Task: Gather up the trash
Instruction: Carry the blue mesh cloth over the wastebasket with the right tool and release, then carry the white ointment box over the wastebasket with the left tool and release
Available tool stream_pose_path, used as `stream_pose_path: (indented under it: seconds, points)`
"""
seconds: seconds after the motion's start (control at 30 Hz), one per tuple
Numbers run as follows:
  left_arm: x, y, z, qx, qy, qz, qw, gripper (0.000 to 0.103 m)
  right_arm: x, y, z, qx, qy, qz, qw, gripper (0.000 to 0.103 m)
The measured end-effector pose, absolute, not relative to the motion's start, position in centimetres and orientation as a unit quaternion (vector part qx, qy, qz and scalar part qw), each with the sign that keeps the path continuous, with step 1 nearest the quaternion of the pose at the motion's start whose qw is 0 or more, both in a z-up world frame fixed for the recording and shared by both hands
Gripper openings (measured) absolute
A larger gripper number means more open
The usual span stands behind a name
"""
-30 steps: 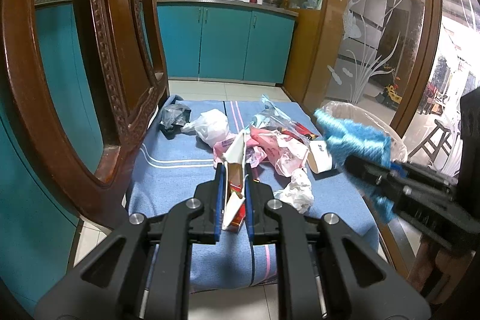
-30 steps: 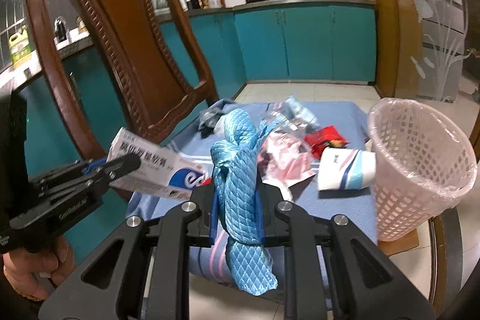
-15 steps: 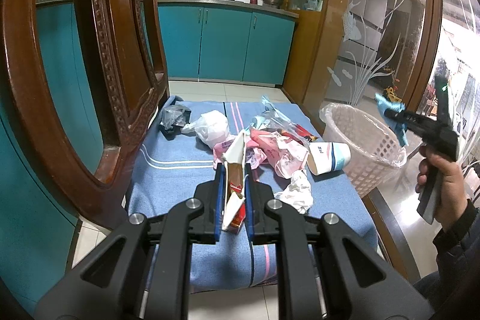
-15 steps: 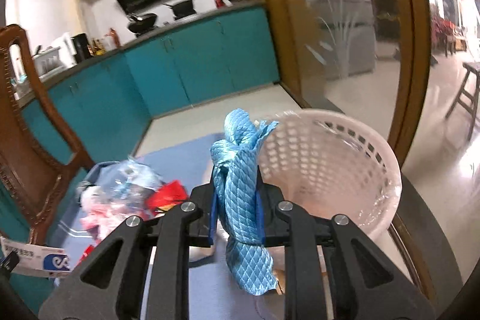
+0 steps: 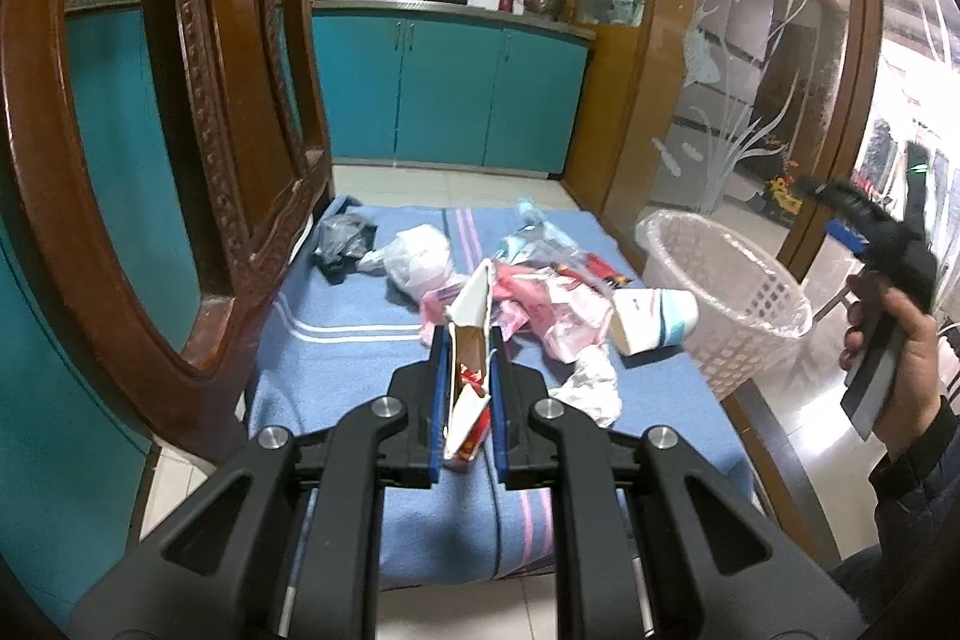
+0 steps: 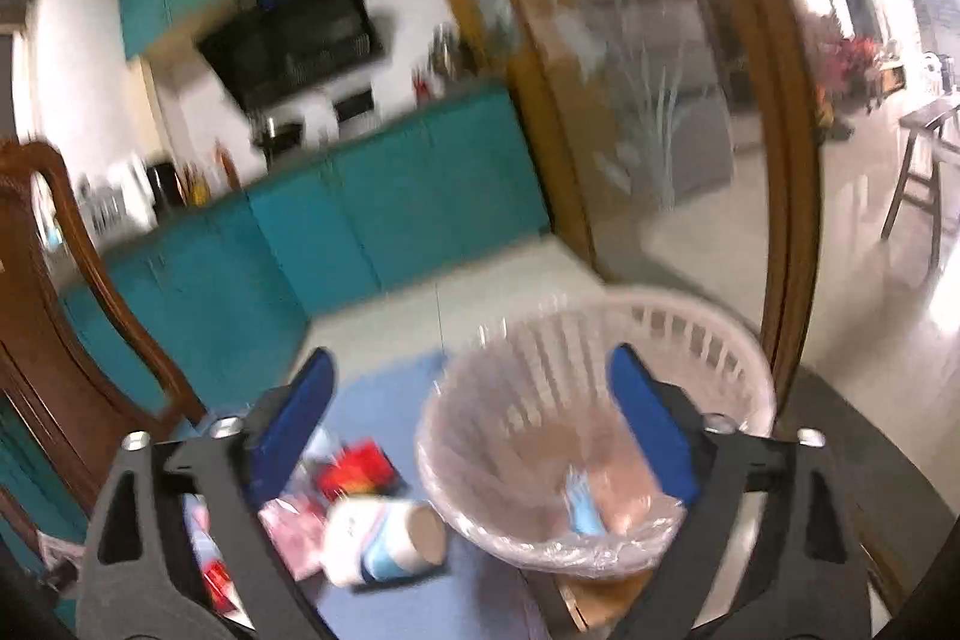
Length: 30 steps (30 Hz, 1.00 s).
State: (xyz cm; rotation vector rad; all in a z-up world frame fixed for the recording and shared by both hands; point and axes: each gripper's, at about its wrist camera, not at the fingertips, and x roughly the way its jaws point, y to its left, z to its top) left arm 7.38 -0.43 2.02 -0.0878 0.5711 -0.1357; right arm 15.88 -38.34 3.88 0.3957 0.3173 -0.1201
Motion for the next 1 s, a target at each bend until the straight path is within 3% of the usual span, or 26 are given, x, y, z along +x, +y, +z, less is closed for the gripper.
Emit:
stream_pose_path:
  seconds: [0.23,0.57,0.63,0.67,0.7,0.73,1.0]
  points:
    - [9.9,-5.8,5.0,-0.041,0.276,-0.133,0.951,0.013,10.2,-40.3,6.5,0.232,0.047,-0.098,0.967,0.100]
    - [20.3,-21.2,10.0,-0.035,0.252,-0.251,0.934,0.015,9.9,-43.2,4.9,0.275,0.051,-0.137,0.950,0.100]
    - [22.1,-23.4,9.3,-0.032,0.246,-0.258,0.934,0.031,9.6,-43.4,5.0,0.278,0.050,-0.138,0.949,0.100]
    - [22.9,-24.3,8.7,-0.026,0.243,-0.259,0.934,0.064,9.6,-43.6,5.0,0.280,0.051,-0.137,0.949,0.100]
    - [23.7,-25.0,8.0,-0.020,0.249,-0.247,0.936,0.084,9.7,-43.6,4.9,0.279,0.053,-0.137,0.949,0.100]
    - [24.2,-25.0,7.2,-0.021,0.259,-0.232,0.937,0.093,9.8,-43.6,4.9,0.277,0.058,-0.135,0.950,0.100]
    - [17.9,-16.2,6.4,0.003,0.257,-0.186,0.948,0.095,11.1,-40.1,5.1,0.238,0.116,-0.078,0.961,0.100]
